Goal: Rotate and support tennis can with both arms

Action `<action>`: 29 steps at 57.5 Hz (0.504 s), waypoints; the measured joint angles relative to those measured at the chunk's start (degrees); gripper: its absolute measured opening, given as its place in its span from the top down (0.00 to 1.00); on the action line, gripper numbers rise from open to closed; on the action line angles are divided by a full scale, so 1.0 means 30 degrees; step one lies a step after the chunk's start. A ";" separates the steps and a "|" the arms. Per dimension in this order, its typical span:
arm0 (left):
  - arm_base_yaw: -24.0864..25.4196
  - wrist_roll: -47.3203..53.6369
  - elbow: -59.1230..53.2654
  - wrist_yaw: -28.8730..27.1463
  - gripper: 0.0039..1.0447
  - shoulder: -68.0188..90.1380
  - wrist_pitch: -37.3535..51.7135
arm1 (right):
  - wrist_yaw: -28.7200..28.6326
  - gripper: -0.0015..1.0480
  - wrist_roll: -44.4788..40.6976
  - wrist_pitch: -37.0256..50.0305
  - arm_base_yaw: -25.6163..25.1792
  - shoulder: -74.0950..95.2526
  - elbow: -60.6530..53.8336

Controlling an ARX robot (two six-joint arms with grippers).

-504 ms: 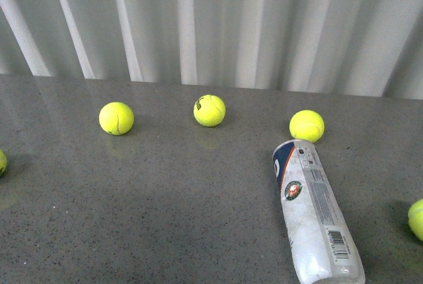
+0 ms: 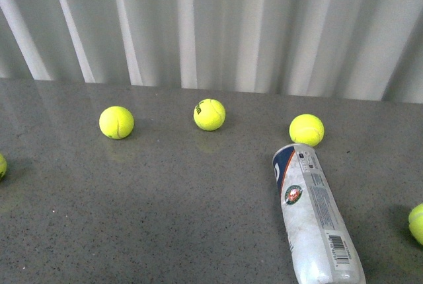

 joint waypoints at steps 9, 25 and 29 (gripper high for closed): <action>0.0000 0.0007 0.0000 0.0000 0.06 0.0000 0.0000 | 0.0007 0.07 0.0000 0.0000 0.0000 0.0000 0.0000; 0.0000 0.0007 0.0000 0.0007 0.06 0.0000 0.0000 | 0.0000 0.07 0.0000 0.0000 0.0000 0.0000 0.0000; 0.0000 0.0000 0.0000 0.0000 0.06 0.0000 0.0000 | 0.0000 0.07 0.0000 0.0000 0.0000 0.0000 0.0000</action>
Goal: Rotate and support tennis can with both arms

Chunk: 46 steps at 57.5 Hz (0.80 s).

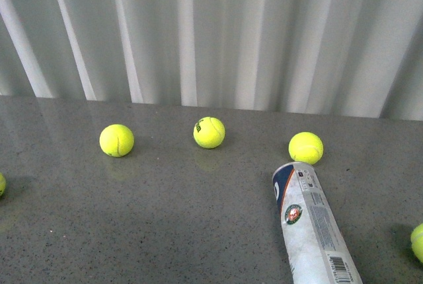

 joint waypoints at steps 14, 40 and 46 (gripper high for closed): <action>0.0000 0.0000 0.0000 -0.0022 0.06 0.0000 0.0000 | 0.1311 0.07 -0.0138 0.1894 0.0255 0.2579 0.0685; 0.0000 0.0000 0.0000 -0.0022 0.06 0.0000 0.0000 | 0.0102 0.07 0.6193 0.3351 -0.1588 2.8101 1.3945; 0.0000 0.0000 0.0000 -0.0022 0.06 0.0000 0.0000 | -0.0539 0.07 0.6644 0.1428 -0.0080 3.1306 1.6371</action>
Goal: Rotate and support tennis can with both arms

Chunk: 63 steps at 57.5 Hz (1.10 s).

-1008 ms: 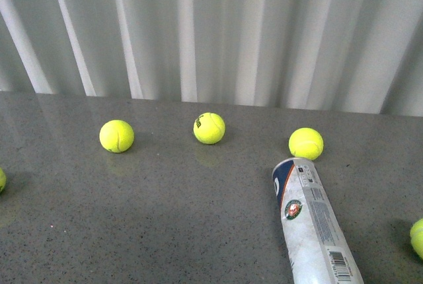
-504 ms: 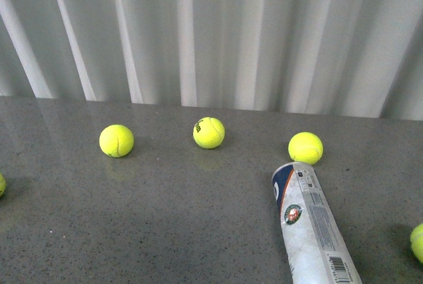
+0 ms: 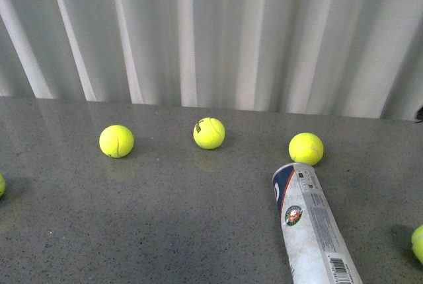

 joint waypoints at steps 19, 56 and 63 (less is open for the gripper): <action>0.0000 0.0000 0.0000 -0.0007 0.06 -0.0007 0.0000 | -0.0641 0.07 -0.0328 -0.3264 0.3279 0.3446 0.2514; 0.0000 0.0000 0.0000 0.0000 0.06 -0.0007 0.0000 | -0.1647 0.07 -0.1020 -0.2499 0.4087 0.7242 0.3810; 0.0000 0.0000 0.0000 0.0000 0.06 -0.0007 0.0000 | -0.1574 0.07 -0.1005 -0.1974 0.4306 0.7992 0.3956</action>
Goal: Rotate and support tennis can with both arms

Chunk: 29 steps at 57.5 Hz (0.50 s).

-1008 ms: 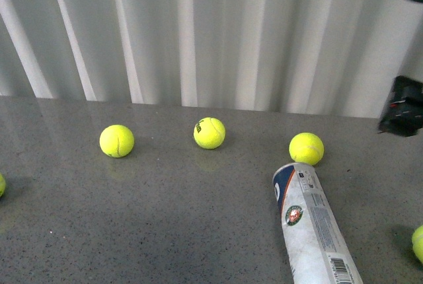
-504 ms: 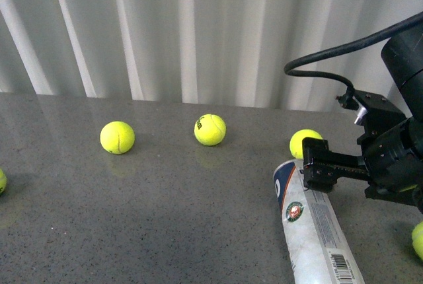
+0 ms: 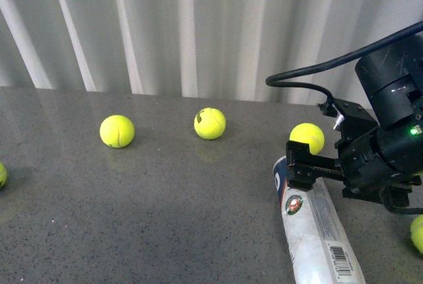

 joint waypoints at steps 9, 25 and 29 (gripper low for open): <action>0.0000 0.0000 0.0000 0.0000 0.06 0.0000 0.0000 | 0.0240 0.07 -0.0029 0.0823 0.0503 0.0780 0.0007; 0.0000 0.0000 0.0000 0.0000 0.06 0.0007 0.0000 | 0.1027 0.47 -0.0189 0.1107 0.0758 0.0838 0.0000; 0.0000 0.0000 0.0000 0.0000 0.06 0.0000 0.0000 | 0.1056 0.56 -0.0219 0.1129 0.0714 0.0838 -0.0007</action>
